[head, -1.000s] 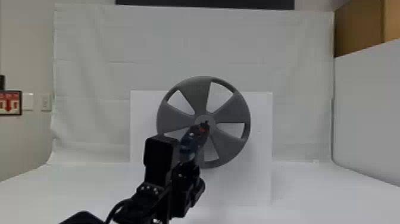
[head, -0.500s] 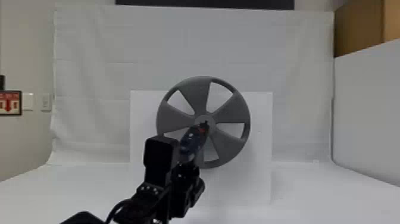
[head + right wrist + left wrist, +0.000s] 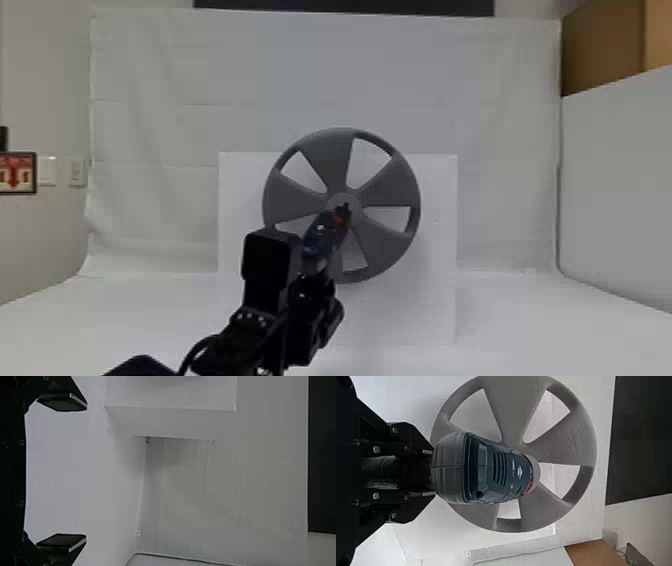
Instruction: Grasp the drill and bring into the middle of wheel
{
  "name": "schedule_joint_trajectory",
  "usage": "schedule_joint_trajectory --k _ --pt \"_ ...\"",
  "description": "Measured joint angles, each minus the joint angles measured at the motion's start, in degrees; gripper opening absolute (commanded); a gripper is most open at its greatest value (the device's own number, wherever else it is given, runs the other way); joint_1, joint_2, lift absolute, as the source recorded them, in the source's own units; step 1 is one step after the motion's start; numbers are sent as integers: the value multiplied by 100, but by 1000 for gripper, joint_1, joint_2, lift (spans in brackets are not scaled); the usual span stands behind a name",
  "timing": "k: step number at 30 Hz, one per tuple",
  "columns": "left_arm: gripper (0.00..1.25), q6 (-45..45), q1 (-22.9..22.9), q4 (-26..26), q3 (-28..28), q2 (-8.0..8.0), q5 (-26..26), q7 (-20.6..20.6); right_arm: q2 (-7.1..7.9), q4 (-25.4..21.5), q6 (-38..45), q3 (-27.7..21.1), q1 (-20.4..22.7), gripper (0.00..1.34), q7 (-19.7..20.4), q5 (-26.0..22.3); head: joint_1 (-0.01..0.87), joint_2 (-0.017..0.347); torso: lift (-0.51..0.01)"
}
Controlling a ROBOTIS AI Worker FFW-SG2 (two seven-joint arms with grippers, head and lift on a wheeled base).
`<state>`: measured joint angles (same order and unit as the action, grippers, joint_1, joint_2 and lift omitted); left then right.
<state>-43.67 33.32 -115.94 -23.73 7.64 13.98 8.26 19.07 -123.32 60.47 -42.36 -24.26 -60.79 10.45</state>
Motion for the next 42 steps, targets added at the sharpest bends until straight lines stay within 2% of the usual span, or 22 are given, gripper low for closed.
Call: schedule_joint_trajectory --k 20,27,36,42 --pt "28 63 -63 -6 27 0 57 -8 -1 0 0 -27 18 1204 -2 -10 0 0 -406" --pt "28 178 -249 -189 196 13 112 -315 -13 0 0 -58 36 1203 -1 -32 0 0 -406" --pt "28 184 -533 -655 387 160 184 -441 -36 0 0 -89 44 1203 -1 -43 0 0 -406" --pt "28 184 -773 -748 597 201 186 -394 -47 0 0 -96 43 1204 -2 -44 0 0 -406"
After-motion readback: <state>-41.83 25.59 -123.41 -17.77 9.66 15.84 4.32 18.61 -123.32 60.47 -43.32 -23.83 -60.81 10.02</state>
